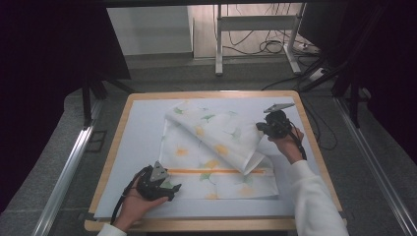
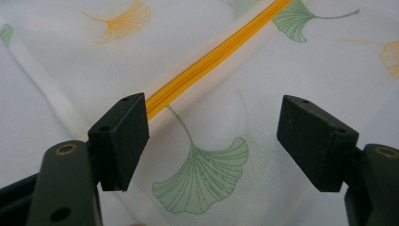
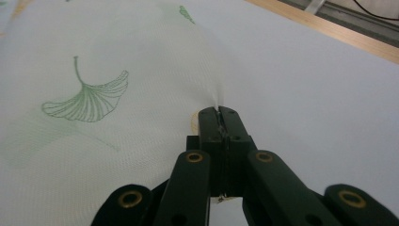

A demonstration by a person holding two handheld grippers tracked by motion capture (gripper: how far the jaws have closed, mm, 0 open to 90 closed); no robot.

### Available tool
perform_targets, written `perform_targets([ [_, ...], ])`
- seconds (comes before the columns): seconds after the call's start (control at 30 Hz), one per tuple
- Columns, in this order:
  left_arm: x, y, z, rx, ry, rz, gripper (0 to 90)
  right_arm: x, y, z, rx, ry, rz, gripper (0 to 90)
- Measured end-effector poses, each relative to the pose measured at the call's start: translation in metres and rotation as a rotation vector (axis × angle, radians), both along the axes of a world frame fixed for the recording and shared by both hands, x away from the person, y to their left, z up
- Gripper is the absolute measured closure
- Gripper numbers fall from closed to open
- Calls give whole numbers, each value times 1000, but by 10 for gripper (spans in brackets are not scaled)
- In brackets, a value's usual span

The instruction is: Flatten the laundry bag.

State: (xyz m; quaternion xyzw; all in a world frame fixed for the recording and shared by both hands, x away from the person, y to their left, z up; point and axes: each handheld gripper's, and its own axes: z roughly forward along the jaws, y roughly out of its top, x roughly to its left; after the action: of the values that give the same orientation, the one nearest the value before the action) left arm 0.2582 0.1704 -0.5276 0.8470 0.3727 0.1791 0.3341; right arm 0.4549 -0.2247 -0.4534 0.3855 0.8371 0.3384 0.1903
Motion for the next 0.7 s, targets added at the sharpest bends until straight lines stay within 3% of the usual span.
perform_targets([
  [0.17, 0, 0, 0, 7, 5, -6, 253, 21, -4, -2, -10, 2, -38, 890],
  [0.4, 0, -1, 0, 9, 4, -7, 253, 53, -10, 0, -35, -30, -74, 876],
  [0.43, 0, -1, 0, 11, 5, -6, 253, 66, -14, 2, -60, -40, -99, 760],
  [0.47, 0, 0, 0, 11, 6, -5, 253, 66, -14, 2, -60, -40, -99, 760],
  [0.5, 0, 0, 0, 4, 4, 0, 253, 73, -19, 5, -64, -49, -162, 585],
  [0.57, 0, 1, 0, 2, 4, 0, 253, 75, -21, 9, -37, -50, -187, 548],
  [0.63, 1, 1, -1, 2, 6, -2, 253, 67, -26, 21, 31, -83, -207, 480],
  [0.7, 2, 0, -1, 8, 10, -5, 253, 56, -26, 28, 57, -88, -176, 465],
])
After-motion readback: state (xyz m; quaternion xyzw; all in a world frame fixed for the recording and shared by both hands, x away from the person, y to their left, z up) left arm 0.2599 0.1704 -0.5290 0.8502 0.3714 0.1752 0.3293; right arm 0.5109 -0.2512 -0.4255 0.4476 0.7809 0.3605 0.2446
